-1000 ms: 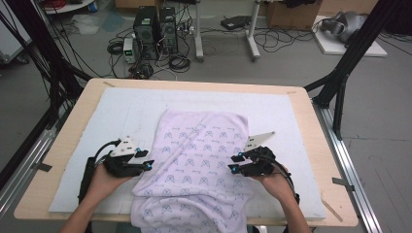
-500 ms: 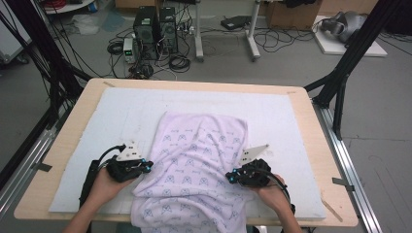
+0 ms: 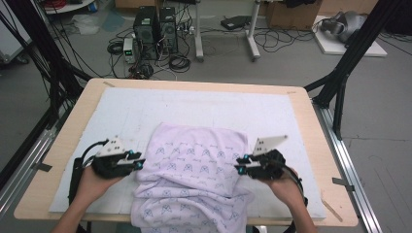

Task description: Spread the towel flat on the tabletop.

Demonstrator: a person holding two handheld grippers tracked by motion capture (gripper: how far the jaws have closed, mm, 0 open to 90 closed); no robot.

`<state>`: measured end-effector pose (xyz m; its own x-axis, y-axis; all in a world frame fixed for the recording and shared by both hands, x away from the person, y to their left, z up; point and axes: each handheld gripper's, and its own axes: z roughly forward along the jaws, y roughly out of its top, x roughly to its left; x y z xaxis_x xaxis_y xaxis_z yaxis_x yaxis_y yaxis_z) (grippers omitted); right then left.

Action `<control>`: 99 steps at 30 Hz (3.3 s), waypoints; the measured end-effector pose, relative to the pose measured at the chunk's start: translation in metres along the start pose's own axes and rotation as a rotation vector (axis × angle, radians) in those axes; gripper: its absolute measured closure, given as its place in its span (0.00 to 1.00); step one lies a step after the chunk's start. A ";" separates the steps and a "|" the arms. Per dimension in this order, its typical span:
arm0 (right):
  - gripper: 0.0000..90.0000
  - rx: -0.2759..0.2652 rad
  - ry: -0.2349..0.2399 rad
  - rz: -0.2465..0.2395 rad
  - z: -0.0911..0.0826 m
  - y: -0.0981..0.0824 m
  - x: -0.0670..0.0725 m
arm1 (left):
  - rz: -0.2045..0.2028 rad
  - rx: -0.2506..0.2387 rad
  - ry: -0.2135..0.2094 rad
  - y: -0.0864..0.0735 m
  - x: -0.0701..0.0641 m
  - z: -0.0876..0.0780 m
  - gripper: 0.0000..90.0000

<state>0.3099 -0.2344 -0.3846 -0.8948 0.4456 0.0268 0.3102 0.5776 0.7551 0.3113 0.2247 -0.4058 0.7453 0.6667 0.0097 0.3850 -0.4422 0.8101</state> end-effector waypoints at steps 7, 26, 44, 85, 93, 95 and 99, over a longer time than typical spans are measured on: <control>0.75 0.129 -0.040 0.090 0.049 -0.009 -0.043 | -0.053 0.131 0.043 -0.002 0.021 0.056 0.74; 0.70 0.091 -0.068 0.082 0.028 -0.011 -0.039 | -0.135 0.057 0.036 0.009 0.026 0.043 0.68; 0.99 0.191 -0.101 0.044 0.044 0.033 -0.093 | -0.157 0.037 0.160 0.048 0.061 0.059 0.97; 0.96 0.115 -0.021 0.108 0.046 -0.029 -0.009 | -0.131 0.090 0.172 -0.008 0.037 0.031 1.00; 0.75 0.013 -0.007 0.061 0.028 -0.027 0.013 | -0.098 0.020 0.051 -0.008 0.013 0.006 0.72; 0.72 -0.012 0.012 0.037 0.024 -0.028 0.024 | -0.087 0.001 0.026 -0.011 0.003 0.000 0.71; 0.68 -0.016 0.026 0.000 0.018 -0.036 0.044 | -0.067 -0.010 -0.060 -0.022 -0.017 -0.008 0.66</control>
<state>0.2656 -0.2232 -0.4222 -0.9029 0.4276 0.0442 0.3055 0.5660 0.7657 0.2859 0.2278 -0.4188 0.7492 0.6576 -0.0793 0.4296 -0.3913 0.8139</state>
